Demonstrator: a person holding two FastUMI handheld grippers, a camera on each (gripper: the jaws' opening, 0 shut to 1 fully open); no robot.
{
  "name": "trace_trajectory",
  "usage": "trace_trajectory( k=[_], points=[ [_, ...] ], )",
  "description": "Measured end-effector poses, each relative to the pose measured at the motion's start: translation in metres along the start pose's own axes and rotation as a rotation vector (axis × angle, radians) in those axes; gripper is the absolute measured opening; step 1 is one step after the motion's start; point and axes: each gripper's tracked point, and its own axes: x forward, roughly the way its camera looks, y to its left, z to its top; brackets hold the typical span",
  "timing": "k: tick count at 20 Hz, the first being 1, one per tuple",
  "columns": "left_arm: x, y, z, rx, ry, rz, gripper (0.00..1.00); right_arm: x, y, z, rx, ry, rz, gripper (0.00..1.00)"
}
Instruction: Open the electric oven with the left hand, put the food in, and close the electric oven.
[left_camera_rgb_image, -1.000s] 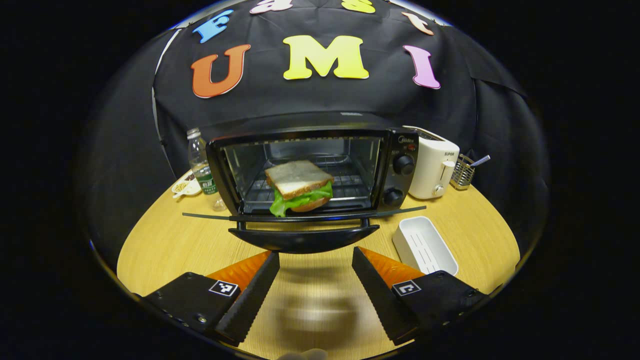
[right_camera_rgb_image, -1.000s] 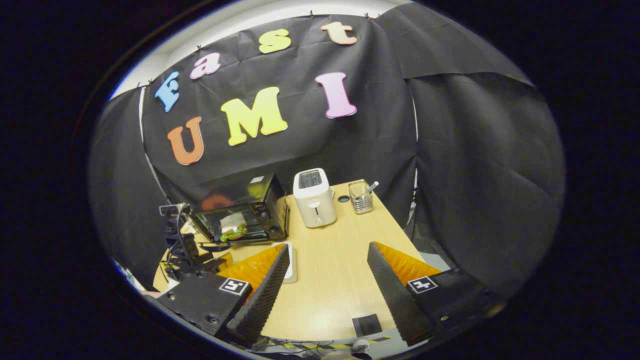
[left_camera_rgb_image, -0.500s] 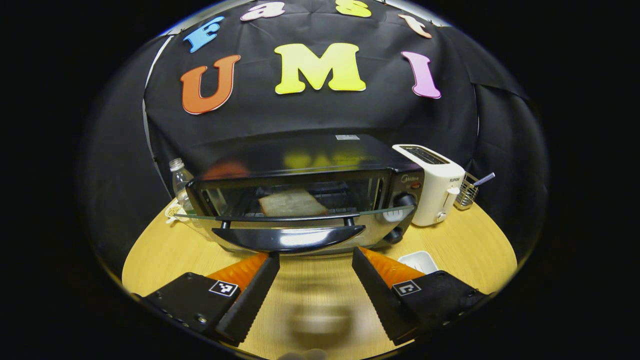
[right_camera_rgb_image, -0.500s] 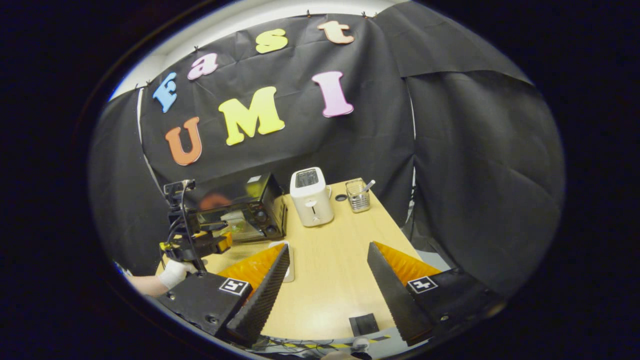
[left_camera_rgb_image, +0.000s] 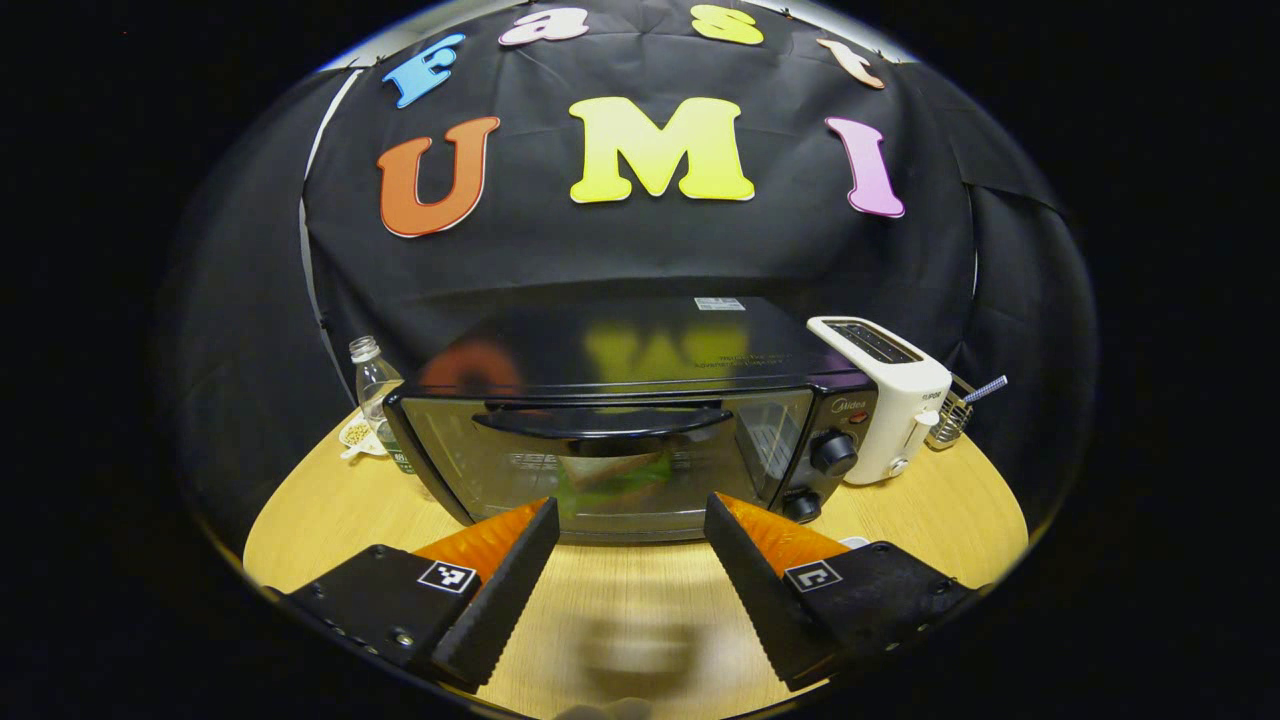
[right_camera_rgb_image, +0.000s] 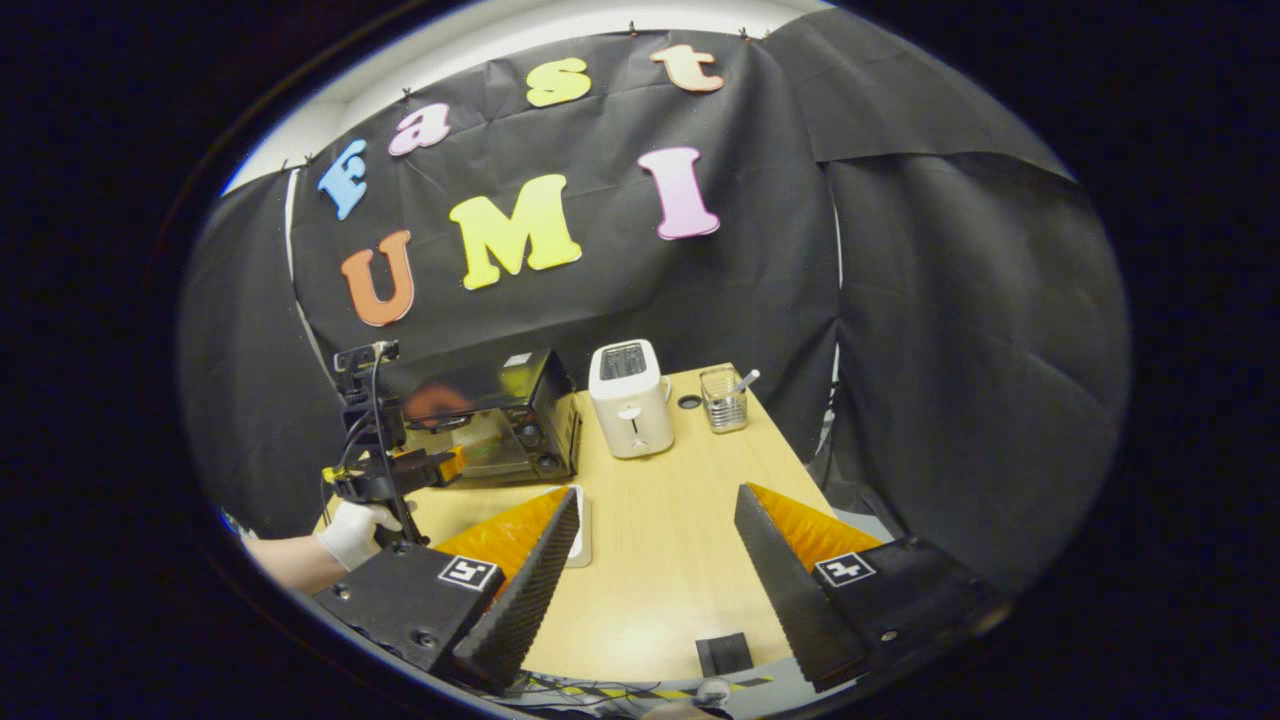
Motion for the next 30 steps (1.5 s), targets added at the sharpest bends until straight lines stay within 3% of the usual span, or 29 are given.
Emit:
trace_trajectory(
  k=[7,8,9,12,13,14,15,16,17,18,19,20,21,23,24,25,26,27,28,29,30],
  points=[
    [-0.064,0.002,0.055,-0.028,-0.137,-0.02,0.96,0.0,0.021,0.02,-0.047,-0.031,0.058,1.0],
    [-0.079,0.002,0.067,-0.031,-0.172,-0.033,0.96,0.0,0.025,0.024,-0.054,-0.037,0.065,0.89],
    [-0.094,0.002,0.078,-0.03,-0.2,-0.047,0.96,-0.002,0.03,0.027,-0.061,-0.041,0.073,1.0],
    [-0.141,0.014,0.109,-0.015,-0.286,-0.05,0.96,-0.009,0.054,0.043,-0.075,-0.061,0.123,1.0],
    [-0.156,0.018,0.115,-0.01,-0.302,-0.046,1.0,-0.012,0.06,0.05,-0.081,-0.075,0.133,1.0],
    [-0.172,0.023,0.122,-0.011,-0.317,-0.037,0.94,-0.014,0.067,0.057,-0.085,-0.093,0.143,1.0],
    [-0.187,0.027,0.128,-0.017,-0.338,-0.031,0.96,-0.017,0.075,0.065,-0.095,-0.108,0.156,1.0],
    [-0.201,0.031,0.131,-0.031,-0.351,-0.025,1.0,-0.017,0.081,0.07,-0.108,-0.121,0.163,1.0],
    [-0.213,0.033,0.134,-0.048,-0.361,-0.027,0.95,-0.018,0.087,0.076,-0.118,-0.132,0.168,0.89],
    [-0.222,0.036,0.136,-0.063,-0.369,-0.025,0.95,-0.02,0.093,0.08,-0.133,-0.146,0.172,1.0],
    [-0.234,0.04,0.138,-0.079,-0.375,-0.017,0.95,-0.022,0.098,0.087,-0.143,-0.162,0.175,0.89],
    [-0.245,0.042,0.141,-0.092,-0.386,-0.012,0.95,-0.021,0.103,0.091,-0.153,-0.179,0.174,0.89],
    [-0.253,0.045,0.142,-0.103,-0.399,-0.009,0.95,-0.02,0.109,0.096,-0.162,-0.192,0.18,1.0],
    [-0.267,0.048,0.144,-0.121,-0.411,-0.003,0.94,-0.018,0.122,0.101,-0.173,-0.205,0.194,1.0],
    [-0.274,0.051,0.144,-0.124,-0.414,-0.001,0.95,-0.017,0.128,0.104,-0.174,-0.209,0.203,0.89],
    [-0.28,0.052,0.145,-0.12,-0.422,0.002,0.95,-0.018,0.133,0.105,-0.173,-0.214,0.21,1.0],
    [-0.285,0.054,0.143,-0.115,-0.424,0.007,0.95,-0.019,0.137,0.108,-0.174,-0.221,0.215,1.0],
    [-0.29,0.056,0.143,-0.107,-0.429,0.011,0.95,-0.021,0.14,0.11,-0.18,-0.225,0.214,0.89],
    [-0.293,0.058,0.142,-0.104,-0.437,0.007,0.95,-0.022,0.142,0.111,-0.18,-0.237,0.212,0.89],
    [-0.295,0.058,0.14,-0.102,-0.429,-0.001,0.95,-0.025,0.145,0.114,-0.179,-0.247,0.215,1.0],
    [-0.297,0.06,0.136,-0.1,-0.419,-0.006,0.95,-0.027,0.147,0.116,-0.18,-0.257,0.211,0.89]
  ],
)
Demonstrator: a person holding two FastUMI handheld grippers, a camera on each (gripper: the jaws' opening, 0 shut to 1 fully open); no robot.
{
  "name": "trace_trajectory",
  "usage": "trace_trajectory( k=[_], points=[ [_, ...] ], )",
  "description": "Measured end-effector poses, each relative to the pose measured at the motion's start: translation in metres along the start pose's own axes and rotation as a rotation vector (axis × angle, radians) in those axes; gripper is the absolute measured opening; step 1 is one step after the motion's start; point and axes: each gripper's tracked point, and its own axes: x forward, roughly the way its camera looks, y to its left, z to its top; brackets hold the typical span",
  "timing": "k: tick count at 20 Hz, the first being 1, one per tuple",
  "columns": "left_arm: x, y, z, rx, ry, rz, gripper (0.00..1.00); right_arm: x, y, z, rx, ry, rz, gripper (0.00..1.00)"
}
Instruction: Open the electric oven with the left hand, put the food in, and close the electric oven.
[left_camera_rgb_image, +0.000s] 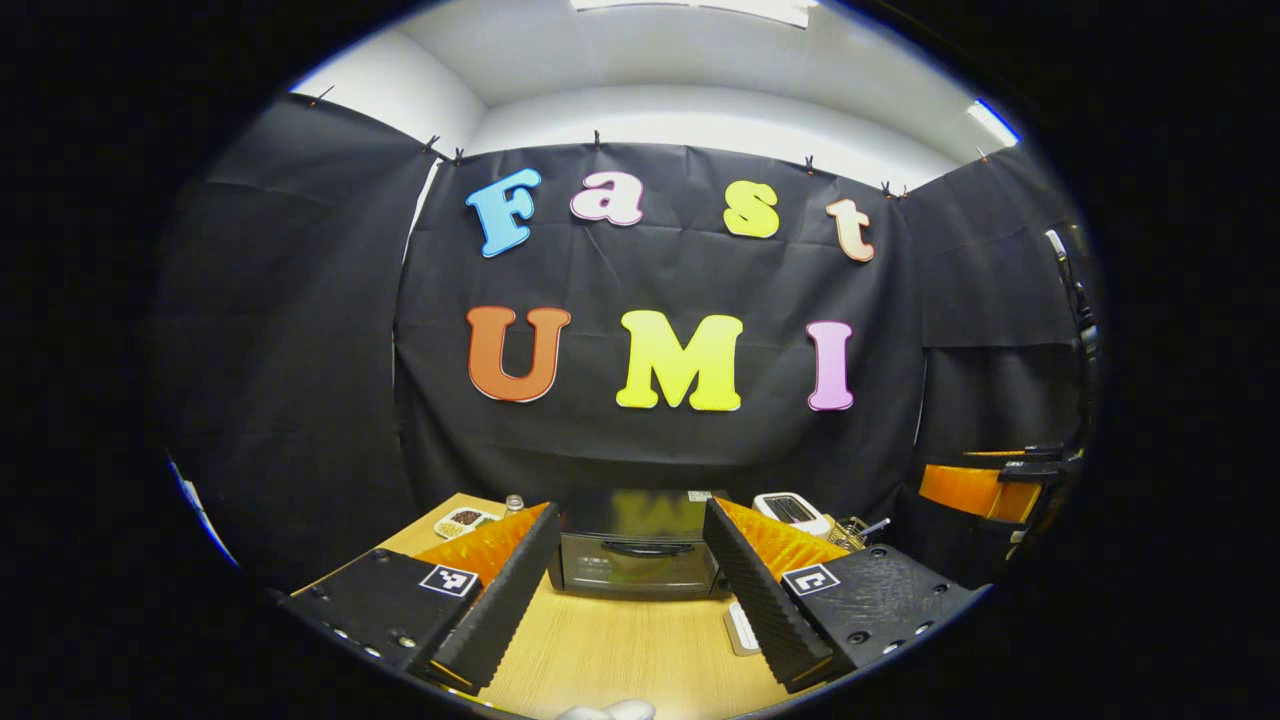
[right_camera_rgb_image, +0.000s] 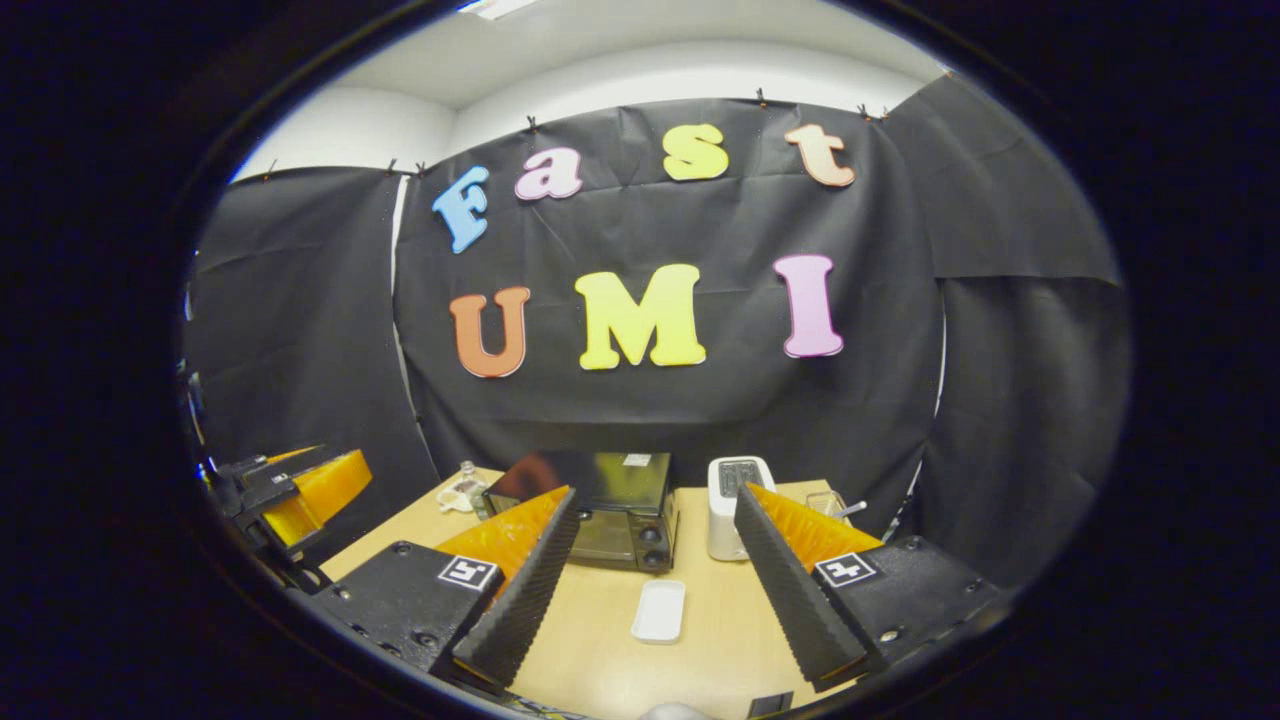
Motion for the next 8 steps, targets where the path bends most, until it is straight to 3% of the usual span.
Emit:
trace_trajectory(
  k=[1,3,4,5,6,8],
  points=[
    [-0.002,0.003,0.0,-0.002,0.008,-0.002,0.95,-0.002,0.0,0.002,-0.002,-0.012,-0.007,1.0],
    [-0.005,0.007,0.001,-0.004,0.015,-0.006,0.95,-0.006,0.002,0.006,0.001,-0.033,-0.022,1.0],
    [-0.007,0.008,0.002,0.001,0.013,-0.008,0.95,-0.007,0.005,0.005,0.006,-0.037,-0.024,0.89],
    [-0.009,0.01,0.004,0.006,0.009,-0.013,0.95,-0.01,0.008,0.004,0.009,-0.04,-0.03,1.0],
    [-0.009,0.011,0.006,0.013,0.006,-0.019,0.95,-0.012,0.007,0.003,0.011,-0.04,-0.037,0.89],
    [-0.012,0.013,0.008,0.014,0.001,-0.035,0.95,-0.016,0.009,0.002,0.012,-0.041,-0.05,0.89]
  ],
)
